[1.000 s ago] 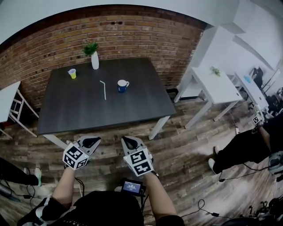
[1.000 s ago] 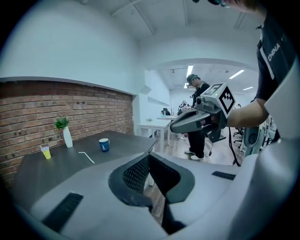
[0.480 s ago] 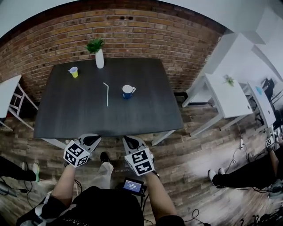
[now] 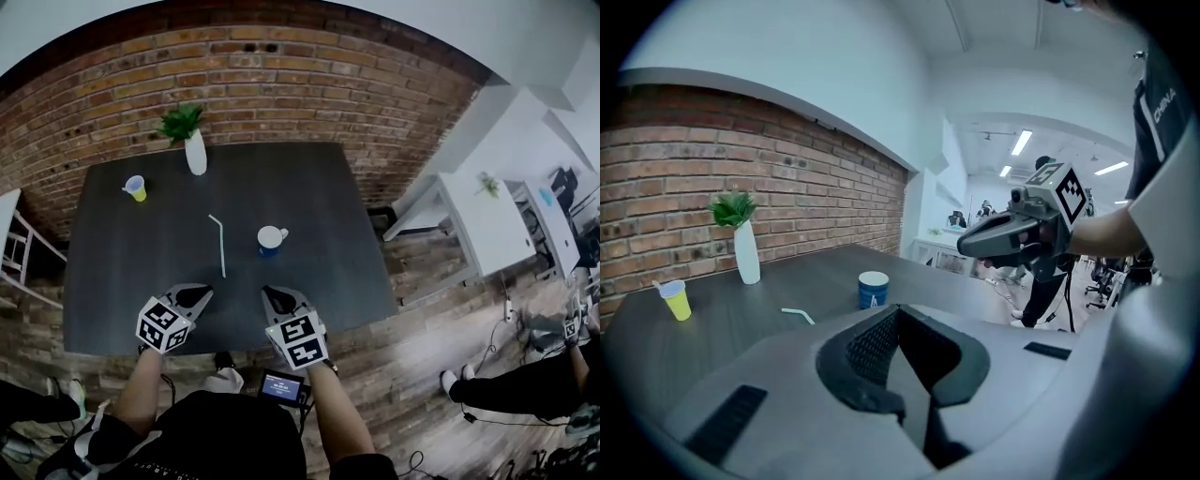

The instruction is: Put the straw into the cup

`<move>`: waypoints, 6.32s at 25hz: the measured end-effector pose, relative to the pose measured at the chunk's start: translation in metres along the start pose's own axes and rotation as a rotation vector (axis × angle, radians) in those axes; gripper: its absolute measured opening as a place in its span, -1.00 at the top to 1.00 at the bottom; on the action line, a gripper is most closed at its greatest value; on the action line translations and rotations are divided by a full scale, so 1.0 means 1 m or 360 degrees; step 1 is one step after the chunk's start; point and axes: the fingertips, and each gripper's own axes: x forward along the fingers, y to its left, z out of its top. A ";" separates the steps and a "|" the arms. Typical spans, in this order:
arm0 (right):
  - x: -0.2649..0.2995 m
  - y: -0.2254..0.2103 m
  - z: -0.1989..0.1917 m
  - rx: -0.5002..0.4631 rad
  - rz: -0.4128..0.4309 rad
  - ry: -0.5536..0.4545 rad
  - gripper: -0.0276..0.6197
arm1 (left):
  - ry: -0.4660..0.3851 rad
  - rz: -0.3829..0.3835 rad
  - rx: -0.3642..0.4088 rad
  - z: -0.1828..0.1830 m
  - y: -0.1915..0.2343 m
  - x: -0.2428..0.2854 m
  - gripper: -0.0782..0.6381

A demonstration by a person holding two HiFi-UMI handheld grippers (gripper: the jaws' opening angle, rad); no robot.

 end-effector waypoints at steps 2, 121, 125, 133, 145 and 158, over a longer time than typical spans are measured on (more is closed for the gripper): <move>0.021 -0.013 0.014 0.0031 -0.0012 -0.0003 0.94 | 0.0003 0.0004 -0.0012 0.009 0.031 0.009 0.77; 0.111 -0.138 0.125 0.0935 0.0700 -0.0427 0.82 | -0.0349 -0.0176 -0.0332 0.098 0.046 0.114 0.48; 0.115 -0.170 0.111 0.0824 0.0458 -0.0466 0.82 | -0.0226 -0.0131 -0.0291 0.085 0.049 0.118 0.48; 0.145 -0.196 0.063 0.0712 0.0272 -0.0308 0.82 | -0.0056 -0.0184 -0.0330 0.063 0.036 0.127 0.77; 0.183 -0.187 0.001 0.0609 0.0283 -0.0185 0.82 | 0.0029 -0.0132 -0.0415 0.034 0.036 0.133 0.77; 0.192 -0.183 -0.013 0.0528 0.0307 -0.0121 0.82 | 0.0022 -0.0126 -0.0459 0.030 0.035 0.144 0.77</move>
